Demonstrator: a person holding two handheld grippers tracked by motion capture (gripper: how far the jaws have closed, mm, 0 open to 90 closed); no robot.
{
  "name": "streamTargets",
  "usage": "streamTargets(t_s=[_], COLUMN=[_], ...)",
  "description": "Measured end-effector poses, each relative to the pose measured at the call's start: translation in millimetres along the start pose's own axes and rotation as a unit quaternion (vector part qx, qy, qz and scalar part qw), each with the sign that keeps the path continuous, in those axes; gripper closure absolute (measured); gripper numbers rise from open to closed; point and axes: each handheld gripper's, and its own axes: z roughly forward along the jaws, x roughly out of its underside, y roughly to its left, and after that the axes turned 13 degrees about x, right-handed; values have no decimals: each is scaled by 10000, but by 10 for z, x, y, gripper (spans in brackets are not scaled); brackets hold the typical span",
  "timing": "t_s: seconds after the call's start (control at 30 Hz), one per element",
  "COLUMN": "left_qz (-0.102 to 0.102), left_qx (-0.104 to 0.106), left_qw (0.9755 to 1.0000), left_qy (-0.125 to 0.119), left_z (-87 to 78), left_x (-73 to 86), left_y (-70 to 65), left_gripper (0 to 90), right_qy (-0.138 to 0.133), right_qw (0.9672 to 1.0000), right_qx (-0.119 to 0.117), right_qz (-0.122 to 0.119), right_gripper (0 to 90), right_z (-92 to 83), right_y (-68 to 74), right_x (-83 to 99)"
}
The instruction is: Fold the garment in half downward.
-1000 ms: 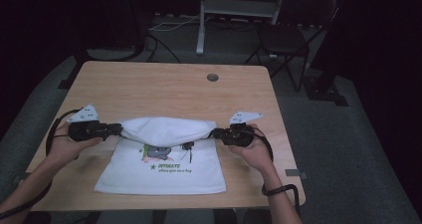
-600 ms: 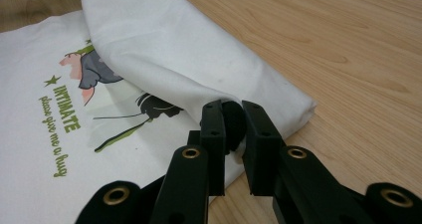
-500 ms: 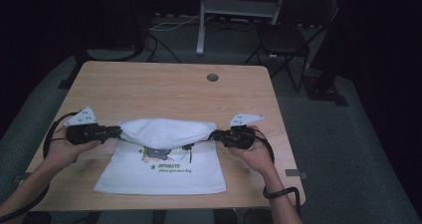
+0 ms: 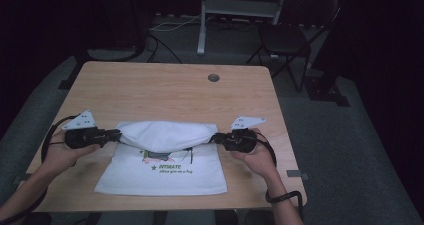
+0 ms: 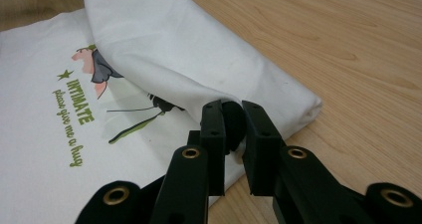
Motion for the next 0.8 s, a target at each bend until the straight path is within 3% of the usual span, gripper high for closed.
streamTargets(t_s=[0.8], left_qz=[50], left_qx=[28], left_qw=[10000], left_qy=[-71], left_z=[-64], left_x=[49], left_y=[-106], left_gripper=[819], right_qy=[-48], right_qw=[9999], right_qx=[-54], right_qz=[-98], right_gripper=[810], right_z=[-61], right_y=[103], right_x=[16])
